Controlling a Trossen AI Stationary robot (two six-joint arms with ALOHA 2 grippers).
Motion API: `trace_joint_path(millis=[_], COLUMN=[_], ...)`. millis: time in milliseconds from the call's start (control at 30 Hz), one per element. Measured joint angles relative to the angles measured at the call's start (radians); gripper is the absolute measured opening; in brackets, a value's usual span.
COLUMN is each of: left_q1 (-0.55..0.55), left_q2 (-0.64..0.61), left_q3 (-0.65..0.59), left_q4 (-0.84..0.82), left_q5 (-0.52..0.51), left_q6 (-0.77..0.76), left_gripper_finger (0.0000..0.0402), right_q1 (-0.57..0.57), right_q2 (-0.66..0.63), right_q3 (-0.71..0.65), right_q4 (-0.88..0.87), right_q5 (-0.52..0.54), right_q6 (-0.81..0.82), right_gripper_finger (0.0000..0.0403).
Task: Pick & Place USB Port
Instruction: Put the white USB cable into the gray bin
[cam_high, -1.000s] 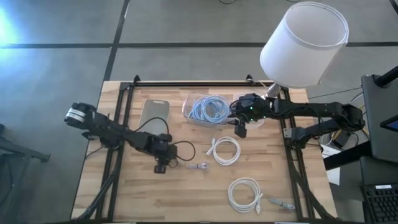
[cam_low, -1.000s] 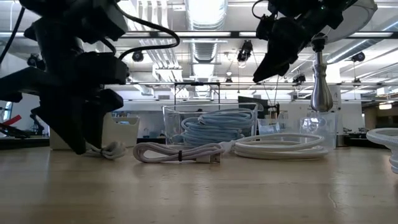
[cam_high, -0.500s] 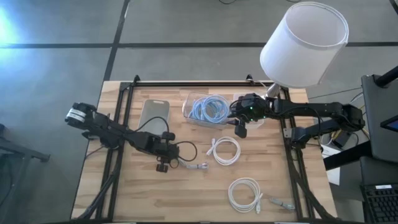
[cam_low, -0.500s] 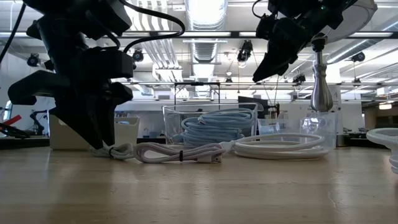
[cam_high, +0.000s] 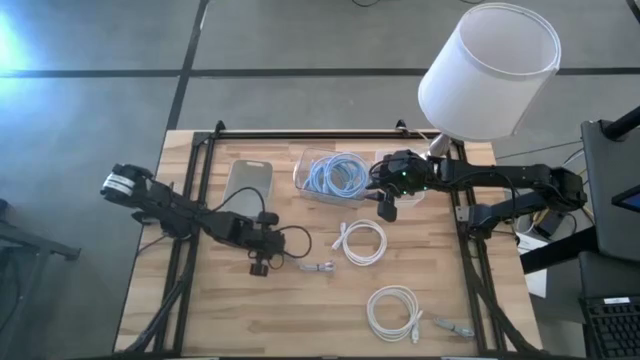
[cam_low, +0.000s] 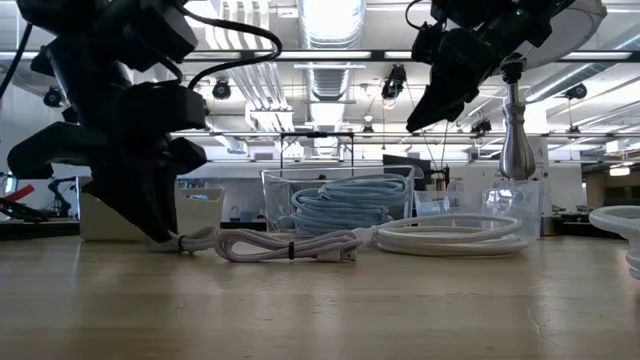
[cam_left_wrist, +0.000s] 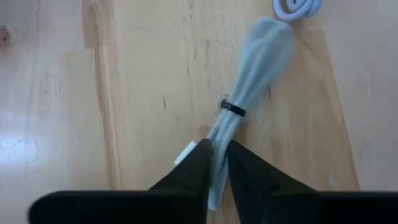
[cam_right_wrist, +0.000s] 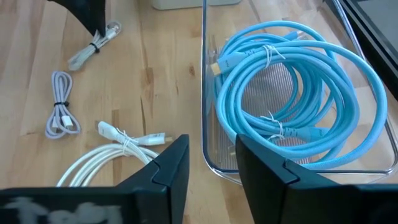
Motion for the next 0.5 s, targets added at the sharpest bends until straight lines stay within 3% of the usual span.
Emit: trace_joint_path(millis=[133, 433, 500], left_q1=[0.000, 0.000, 0.000], left_q2=[0.001, 0.001, -0.010], left_q3=[0.000, 0.077, 0.117], left_q4=[0.035, -0.007, -0.052], left_q5=[0.008, -0.046, -0.108], left_q6=[-0.011, 0.045, 0.049], left_gripper_finger=[0.0011, 0.0011, 0.0011], right_q1=[0.000, 0.000, 0.000], right_q2=[0.000, 0.000, 0.000], right_q3=[0.000, 0.000, 0.000], right_q4=[0.000, 0.000, 0.000], right_q5=[0.000, 0.000, 0.000], right_q6=[0.000, 0.000, 0.000], right_gripper_finger=[0.0123, 0.0129, 0.0127])
